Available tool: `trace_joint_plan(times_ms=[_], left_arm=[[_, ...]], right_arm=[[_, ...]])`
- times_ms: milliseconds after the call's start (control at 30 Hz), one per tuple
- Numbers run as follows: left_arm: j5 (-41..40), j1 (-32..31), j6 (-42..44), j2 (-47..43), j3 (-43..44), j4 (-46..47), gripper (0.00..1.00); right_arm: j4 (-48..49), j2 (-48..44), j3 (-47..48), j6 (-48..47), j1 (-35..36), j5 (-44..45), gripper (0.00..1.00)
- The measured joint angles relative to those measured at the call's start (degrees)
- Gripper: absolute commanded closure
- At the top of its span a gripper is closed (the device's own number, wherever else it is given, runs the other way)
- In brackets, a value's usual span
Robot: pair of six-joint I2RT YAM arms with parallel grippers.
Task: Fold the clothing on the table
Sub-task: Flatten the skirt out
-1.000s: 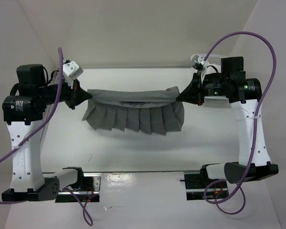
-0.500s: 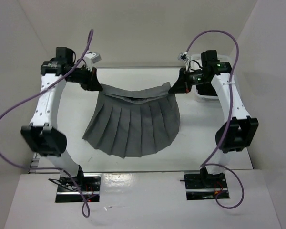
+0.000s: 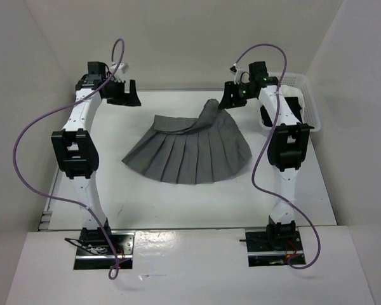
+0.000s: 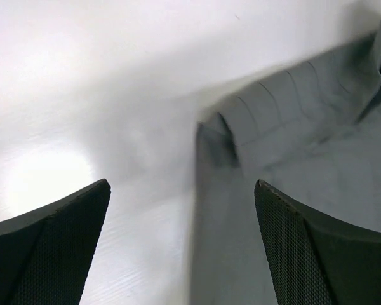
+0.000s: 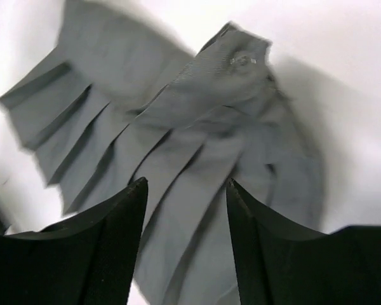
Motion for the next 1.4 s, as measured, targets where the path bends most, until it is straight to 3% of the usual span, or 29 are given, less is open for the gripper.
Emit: trace_joint_plan(times_ms=[200, 500, 633, 800, 1167, 1233, 1300, 1333, 1400], left_arm=[[-3.4, 1.3, -2.7, -6.5, -8.0, 6.8, 0.0], [-10.9, -5.8, 0.3, -12.2, -30.8, 7.9, 0.0], [-14.5, -9.4, 0.9, -13.5, -38.5, 8.6, 0.0], [-17.9, -10.4, 0.6, -16.9, -44.8, 10.8, 0.0], [-23.8, -11.1, -1.4, -21.9, -52.1, 13.5, 0.01], [-24.2, -11.1, -1.6, -22.9, -52.1, 13.9, 0.15], [-24.2, -11.1, -2.4, -23.4, -52.1, 14.1, 0.41], [-24.2, -11.1, -2.6, -23.5, -52.1, 14.3, 0.59], [-24.2, -11.1, -2.8, -23.3, -52.1, 14.2, 0.73]], right_arm=[[2.3, -3.8, 0.1, 0.2, 1.9, 12.2, 0.35], [3.8, -13.7, -15.4, -6.6, 14.2, 25.8, 0.32], [4.0, -13.9, -21.8, -8.7, 18.3, 28.0, 0.32], [4.3, -13.9, -26.0, -9.7, 17.4, 29.7, 0.32], [4.0, -14.4, -25.8, -10.8, 18.3, 30.1, 0.32], [3.8, -14.4, -23.7, -11.4, 20.5, 30.8, 0.32], [3.0, -14.3, -20.2, -12.0, 23.4, 31.3, 0.32], [2.7, -14.3, -18.0, -12.3, 25.0, 31.5, 0.32], [2.7, -14.1, -13.7, -12.8, 27.5, 31.7, 0.32]])
